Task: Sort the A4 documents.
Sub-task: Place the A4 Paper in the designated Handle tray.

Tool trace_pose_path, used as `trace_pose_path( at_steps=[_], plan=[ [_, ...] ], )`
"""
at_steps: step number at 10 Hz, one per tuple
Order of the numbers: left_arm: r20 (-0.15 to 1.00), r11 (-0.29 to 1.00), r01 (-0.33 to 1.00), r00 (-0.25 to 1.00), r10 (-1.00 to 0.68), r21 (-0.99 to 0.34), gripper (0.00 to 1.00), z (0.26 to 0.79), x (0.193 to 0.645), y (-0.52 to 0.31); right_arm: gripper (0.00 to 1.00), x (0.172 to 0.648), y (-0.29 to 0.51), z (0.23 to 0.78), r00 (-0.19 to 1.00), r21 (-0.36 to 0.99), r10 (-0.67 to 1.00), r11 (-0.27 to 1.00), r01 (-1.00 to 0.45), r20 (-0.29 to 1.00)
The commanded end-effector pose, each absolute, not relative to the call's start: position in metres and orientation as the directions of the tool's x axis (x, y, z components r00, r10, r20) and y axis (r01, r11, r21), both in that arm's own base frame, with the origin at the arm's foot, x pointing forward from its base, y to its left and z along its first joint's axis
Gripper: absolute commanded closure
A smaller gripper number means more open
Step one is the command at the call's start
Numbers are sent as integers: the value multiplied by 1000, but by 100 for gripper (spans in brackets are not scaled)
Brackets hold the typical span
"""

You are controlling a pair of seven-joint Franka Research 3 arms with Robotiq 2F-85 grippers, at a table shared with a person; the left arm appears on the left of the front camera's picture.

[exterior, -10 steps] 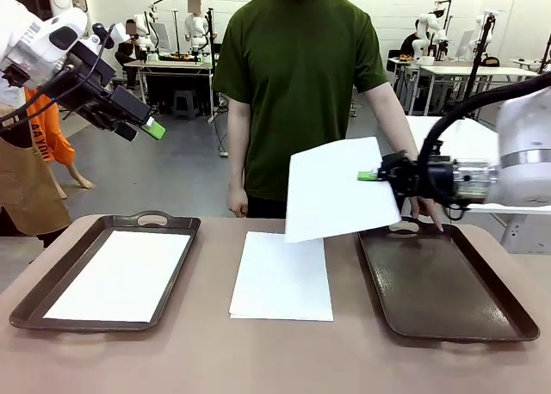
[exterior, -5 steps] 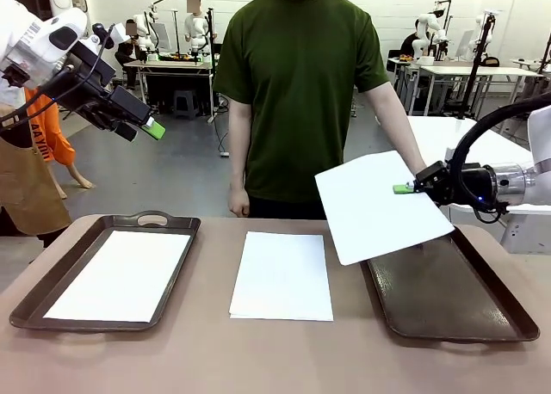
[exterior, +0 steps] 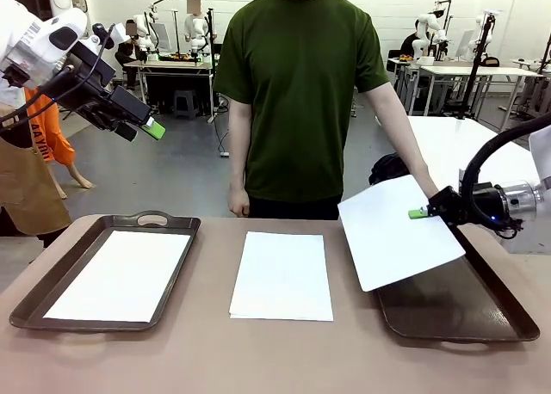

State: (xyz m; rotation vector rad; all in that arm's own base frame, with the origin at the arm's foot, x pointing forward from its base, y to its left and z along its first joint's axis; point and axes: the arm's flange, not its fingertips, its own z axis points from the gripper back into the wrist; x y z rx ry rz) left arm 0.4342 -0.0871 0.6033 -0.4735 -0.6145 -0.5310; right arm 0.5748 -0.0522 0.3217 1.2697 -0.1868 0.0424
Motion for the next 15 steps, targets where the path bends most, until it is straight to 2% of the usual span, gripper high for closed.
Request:
trace_pose_path(
  at_steps=[1, 5, 7, 12, 13, 14, 15],
  plan=[
    [652, 758, 602, 684, -327, -251, 0, 603, 434, -86, 99, 563, -60, 302, 983, 938, -112, 333, -102, 146],
    [652, 758, 602, 684, -327, -251, 0, 603, 434, -86, 99, 548, -93, 278, 981, 911, -157, 411, -42, 116],
    [652, 758, 602, 684, -327, -251, 0, 603, 434, -86, 99, 543, -109, 280, 983, 882, -142, 469, -34, 113],
    [652, 758, 602, 684, -327, -251, 0, 603, 434, -86, 99, 548, -99, 290, 988, 855, -100, 516, -52, 121],
    [652, 758, 602, 684, -327, -251, 0, 603, 434, -86, 80, 548, -99, 291, 989, 846, -92, 531, -50, 116],
    [652, 758, 602, 684, -327, -251, 0, 603, 434, -86, 79, 547, -98, 292, 988, 833, -83, 550, -61, 127],
    [652, 758, 602, 684, -327, -251, 0, 603, 434, -86, 60, 547, -98, 294, 984, 797, -88, 599, -71, 153]
  ],
)
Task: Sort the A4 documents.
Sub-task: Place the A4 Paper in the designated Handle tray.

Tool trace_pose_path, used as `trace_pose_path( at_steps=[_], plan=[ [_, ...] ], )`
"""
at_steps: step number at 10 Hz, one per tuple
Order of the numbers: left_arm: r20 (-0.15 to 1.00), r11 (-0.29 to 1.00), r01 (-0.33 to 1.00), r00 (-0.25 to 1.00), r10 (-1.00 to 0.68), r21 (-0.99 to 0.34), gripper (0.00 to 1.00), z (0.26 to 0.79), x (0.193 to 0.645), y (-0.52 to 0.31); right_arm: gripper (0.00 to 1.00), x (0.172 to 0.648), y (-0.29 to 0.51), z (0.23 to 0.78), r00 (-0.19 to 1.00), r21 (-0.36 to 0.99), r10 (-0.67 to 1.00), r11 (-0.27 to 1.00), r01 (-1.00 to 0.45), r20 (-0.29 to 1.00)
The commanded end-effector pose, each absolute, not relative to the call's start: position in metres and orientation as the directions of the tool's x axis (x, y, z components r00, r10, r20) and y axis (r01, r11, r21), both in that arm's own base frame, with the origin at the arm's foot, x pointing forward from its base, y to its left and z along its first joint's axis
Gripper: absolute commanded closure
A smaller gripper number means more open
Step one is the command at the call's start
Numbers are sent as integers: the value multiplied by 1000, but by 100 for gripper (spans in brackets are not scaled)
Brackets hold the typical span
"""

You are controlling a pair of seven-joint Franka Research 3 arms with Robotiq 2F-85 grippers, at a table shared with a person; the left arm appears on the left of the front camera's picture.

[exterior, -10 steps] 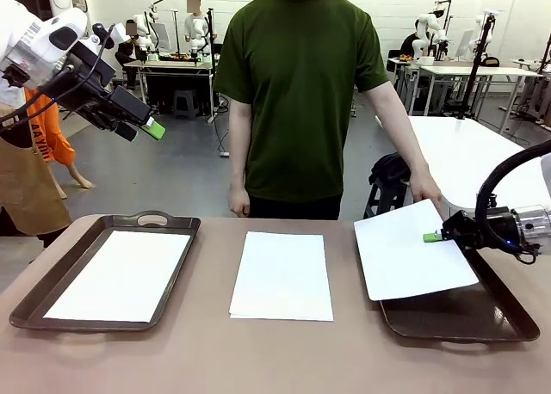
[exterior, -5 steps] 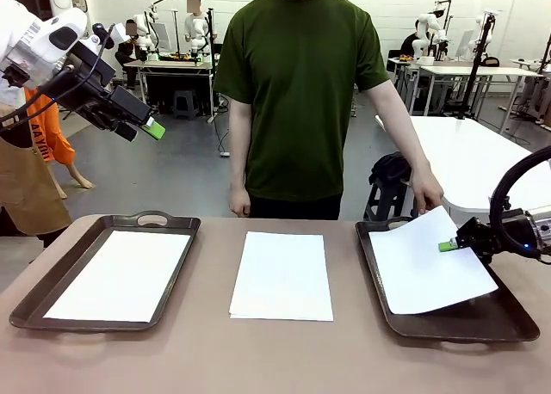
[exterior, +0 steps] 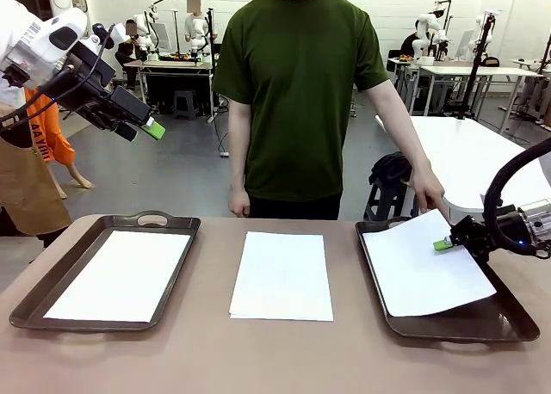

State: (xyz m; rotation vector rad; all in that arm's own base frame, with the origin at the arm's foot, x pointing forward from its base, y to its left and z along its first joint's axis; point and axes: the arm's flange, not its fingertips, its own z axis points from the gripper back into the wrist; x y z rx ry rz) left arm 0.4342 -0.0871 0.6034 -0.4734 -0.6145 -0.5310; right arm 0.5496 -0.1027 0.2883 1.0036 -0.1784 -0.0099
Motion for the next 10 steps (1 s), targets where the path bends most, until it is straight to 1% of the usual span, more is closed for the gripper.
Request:
trace_pose_path(
  at_steps=[1, 2, 3, 4, 5, 6, 7, 8, 10],
  plan=[
    [652, 758, 602, 684, -327, -251, 0, 603, 434, -86, 76, 547, -99, 297, 980, 770, -95, 633, -77, 176],
    [652, 758, 602, 684, -327, -251, 0, 603, 434, -86, 41, 546, -101, 301, 972, 730, -107, 678, -83, 210],
    [652, 758, 602, 684, -327, -251, 0, 603, 434, -86, 56, 546, -103, 306, 967, 703, -110, 705, -88, 232],
    [652, 758, 602, 684, -327, -251, 0, 603, 434, -86, 21, 544, -101, 310, 965, 666, -101, 740, -89, 242],
    [652, 758, 602, 684, -327, -251, 0, 603, 434, -86, 37, 543, -99, 315, 960, 612, -98, 786, -88, 264],
    [652, 758, 602, 684, -327, -251, 0, 603, 434, -86, 2, 541, -98, 318, 953, 551, -93, 830, -86, 288],
    [652, 758, 602, 684, -327, -251, 0, 603, 434, -86, 17, 540, -96, 323, 945, 504, -91, 859, -84, 314],
    [652, 758, 602, 684, -327, -251, 0, 603, 434, -86, 0, 537, -94, 328, 945, 471, -86, 879, -77, 314],
    [652, 758, 602, 684, -327, -251, 0, 603, 434, -86, 0, 535, -94, 338, 935, 408, -78, 910, -75, 346]
  ],
)
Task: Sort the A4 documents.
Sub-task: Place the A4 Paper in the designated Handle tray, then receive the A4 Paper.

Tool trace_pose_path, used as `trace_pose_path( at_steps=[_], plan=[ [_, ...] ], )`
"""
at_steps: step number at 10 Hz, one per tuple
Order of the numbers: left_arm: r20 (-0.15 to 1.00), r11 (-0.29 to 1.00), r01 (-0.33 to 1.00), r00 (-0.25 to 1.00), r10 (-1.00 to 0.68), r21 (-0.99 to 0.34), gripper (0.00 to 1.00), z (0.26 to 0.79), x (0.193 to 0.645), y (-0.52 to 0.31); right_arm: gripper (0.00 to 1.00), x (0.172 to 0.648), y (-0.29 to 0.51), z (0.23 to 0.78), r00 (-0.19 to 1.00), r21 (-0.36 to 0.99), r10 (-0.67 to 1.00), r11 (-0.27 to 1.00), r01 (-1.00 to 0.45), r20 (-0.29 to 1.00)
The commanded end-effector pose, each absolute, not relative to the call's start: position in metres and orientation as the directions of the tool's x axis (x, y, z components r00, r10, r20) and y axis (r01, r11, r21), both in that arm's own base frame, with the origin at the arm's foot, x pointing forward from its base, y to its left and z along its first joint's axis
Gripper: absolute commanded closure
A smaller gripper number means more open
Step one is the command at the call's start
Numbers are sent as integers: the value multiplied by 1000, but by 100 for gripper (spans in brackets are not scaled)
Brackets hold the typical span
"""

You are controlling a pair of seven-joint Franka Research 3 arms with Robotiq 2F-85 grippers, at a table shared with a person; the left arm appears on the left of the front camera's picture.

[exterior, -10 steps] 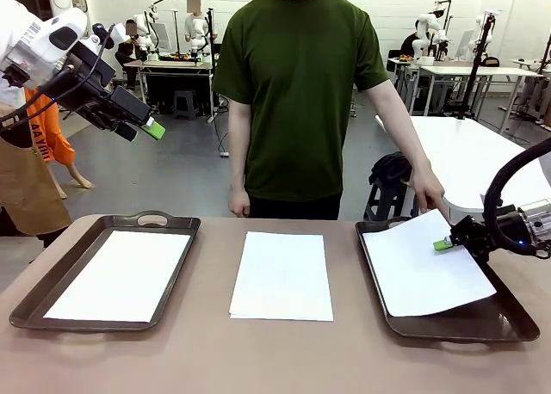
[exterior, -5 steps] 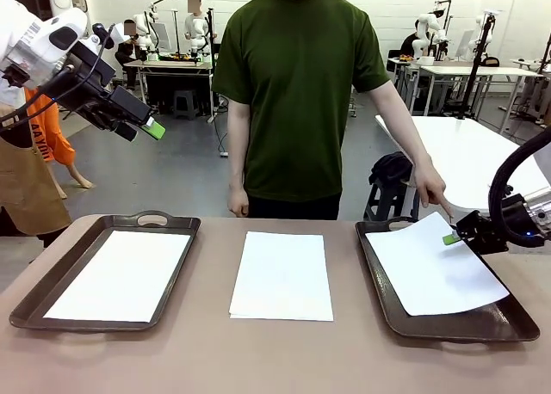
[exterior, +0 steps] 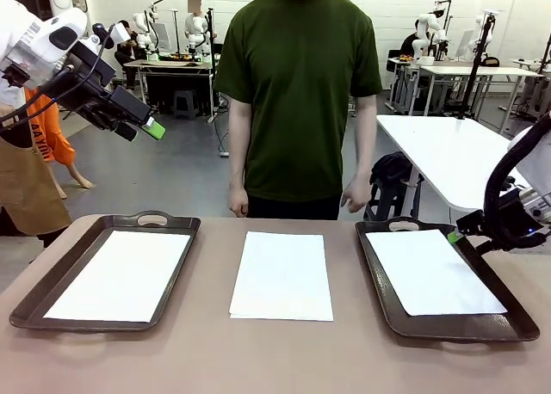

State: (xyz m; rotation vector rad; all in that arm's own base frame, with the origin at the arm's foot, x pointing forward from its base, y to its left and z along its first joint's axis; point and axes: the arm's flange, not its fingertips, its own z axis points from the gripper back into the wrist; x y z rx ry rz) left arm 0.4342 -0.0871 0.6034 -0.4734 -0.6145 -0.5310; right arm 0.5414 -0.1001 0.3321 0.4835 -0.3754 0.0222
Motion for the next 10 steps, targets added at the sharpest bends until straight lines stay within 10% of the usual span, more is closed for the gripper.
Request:
trace_pose_path(
  at_steps=[1, 10],
  plan=[
    [652, 758, 602, 684, -327, -251, 0, 603, 434, -86, 0, 541, -100, 332, 932, 450, -67, 886, -109, 357],
    [652, 758, 602, 684, -327, -251, 0, 603, 434, -86, 0, 541, -100, 332, 932, 450, -67, 886, -109, 357]
  ],
)
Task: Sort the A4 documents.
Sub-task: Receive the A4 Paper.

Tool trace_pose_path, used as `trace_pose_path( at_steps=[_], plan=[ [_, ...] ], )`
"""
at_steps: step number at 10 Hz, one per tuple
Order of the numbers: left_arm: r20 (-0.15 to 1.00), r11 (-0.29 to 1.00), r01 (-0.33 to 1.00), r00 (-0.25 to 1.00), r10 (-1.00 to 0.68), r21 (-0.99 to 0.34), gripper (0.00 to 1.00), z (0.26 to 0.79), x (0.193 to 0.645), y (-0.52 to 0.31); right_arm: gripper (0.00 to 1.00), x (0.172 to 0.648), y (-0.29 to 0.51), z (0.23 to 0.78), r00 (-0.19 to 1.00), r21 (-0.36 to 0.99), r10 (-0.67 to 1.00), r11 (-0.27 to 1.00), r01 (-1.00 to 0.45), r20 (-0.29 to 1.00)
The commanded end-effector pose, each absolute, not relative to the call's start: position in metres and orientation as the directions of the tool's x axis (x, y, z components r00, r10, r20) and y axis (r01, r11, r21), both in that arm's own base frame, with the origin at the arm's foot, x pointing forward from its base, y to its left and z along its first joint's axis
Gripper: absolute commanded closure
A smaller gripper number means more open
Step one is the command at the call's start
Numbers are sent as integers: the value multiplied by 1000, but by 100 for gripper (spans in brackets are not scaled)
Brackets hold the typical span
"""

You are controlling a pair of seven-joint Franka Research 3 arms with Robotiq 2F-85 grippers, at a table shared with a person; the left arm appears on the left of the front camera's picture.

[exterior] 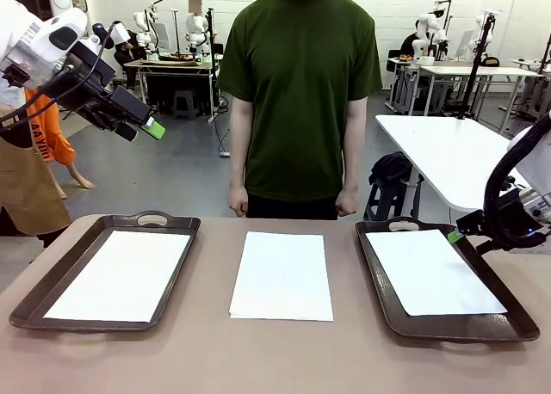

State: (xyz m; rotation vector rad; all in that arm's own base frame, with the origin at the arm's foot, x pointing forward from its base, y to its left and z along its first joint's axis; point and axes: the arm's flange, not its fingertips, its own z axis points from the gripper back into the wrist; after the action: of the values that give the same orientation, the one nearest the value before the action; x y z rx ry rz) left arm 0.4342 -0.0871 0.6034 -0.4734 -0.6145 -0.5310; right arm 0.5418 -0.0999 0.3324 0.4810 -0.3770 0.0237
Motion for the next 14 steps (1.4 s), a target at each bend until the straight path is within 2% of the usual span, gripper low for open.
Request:
trace_pose_path(
  at_steps=[1, 6, 7, 9, 11, 14],
  plan=[
    [652, 758, 602, 684, -327, -251, 0, 603, 434, -86, 0, 541, -100, 332, 932, 450, -67, 886, -109, 357],
    [652, 758, 602, 684, -327, -251, 0, 603, 434, -86, 0, 542, -100, 332, 931, 447, -66, 888, -110, 359],
    [652, 758, 602, 684, -327, -251, 0, 603, 434, -86, 0, 514, -96, 370, 850, 401, 48, 867, -297, 525],
    [652, 758, 602, 684, -327, -251, 0, 603, 434, -86, 0, 481, -89, 416, 753, 390, 195, 759, -522, 629],
    [652, 758, 602, 684, -327, -251, 0, 603, 434, -86, 0, 459, -77, 451, 635, 309, 412, 620, -721, 654],
    [652, 758, 602, 684, -327, -251, 0, 603, 434, -86, 0, 459, -46, 482, 587, 323, 523, 512, -796, 618]
  ],
)
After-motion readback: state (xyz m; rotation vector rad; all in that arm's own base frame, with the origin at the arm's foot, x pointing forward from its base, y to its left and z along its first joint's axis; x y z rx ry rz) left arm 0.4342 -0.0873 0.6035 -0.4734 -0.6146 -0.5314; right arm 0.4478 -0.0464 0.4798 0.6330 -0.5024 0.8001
